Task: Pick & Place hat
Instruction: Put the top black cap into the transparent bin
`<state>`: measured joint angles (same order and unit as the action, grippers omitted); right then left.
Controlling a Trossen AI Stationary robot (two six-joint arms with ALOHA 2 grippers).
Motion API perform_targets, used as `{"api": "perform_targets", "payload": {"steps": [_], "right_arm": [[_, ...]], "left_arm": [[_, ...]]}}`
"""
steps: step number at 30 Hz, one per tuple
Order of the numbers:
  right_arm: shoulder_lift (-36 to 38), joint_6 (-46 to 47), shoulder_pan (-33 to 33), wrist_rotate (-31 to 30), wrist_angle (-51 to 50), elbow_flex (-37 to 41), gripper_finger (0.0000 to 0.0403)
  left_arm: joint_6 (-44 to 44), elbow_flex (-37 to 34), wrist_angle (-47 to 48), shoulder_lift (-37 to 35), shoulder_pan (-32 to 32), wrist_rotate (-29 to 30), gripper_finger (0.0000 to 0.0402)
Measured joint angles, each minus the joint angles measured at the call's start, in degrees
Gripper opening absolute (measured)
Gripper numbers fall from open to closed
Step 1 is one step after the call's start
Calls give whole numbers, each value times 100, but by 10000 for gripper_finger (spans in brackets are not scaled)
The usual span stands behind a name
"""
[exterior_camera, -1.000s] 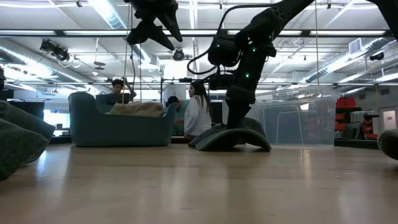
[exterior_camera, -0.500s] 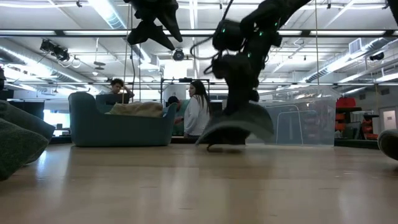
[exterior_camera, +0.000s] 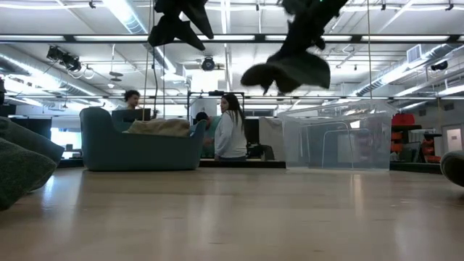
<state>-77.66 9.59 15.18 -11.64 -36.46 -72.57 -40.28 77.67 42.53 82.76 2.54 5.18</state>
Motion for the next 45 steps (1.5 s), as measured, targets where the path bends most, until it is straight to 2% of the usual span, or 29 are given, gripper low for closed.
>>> {"api": "perform_targets", "payload": {"steps": [3,8,10,19,25,27,36,41,45], "right_arm": [[436,-417,0,-1009,48,0,7],[731,-1058,76,-3292,-182,-1,7],[722,-1180,184,-3592,-384,0,7],[-7,-775,525,-3576,-1598,3,7],[-794,-1212,621,-4572,-1551,3,7],[-1035,-1215,648,-4644,-1548,3,7],[-2055,-1126,649,-4320,-1420,6,7],[-2343,-1134,649,-3732,-1369,1,7],[-2394,-1150,641,-2994,-1337,-2,9]], "left_arm": [[-1,0,2,0,-82,-1,138],[-3,0,3,0,-97,5,138],[-3,0,1,0,-95,11,138],[-70,0,1,0,-95,26,138],[-152,0,1,0,-95,65,138],[-153,0,1,0,-95,67,138],[-154,0,-2,0,-95,109,138],[-154,0,-8,0,-95,117,138],[-111,-2,-31,0,-95,117,138]]}}
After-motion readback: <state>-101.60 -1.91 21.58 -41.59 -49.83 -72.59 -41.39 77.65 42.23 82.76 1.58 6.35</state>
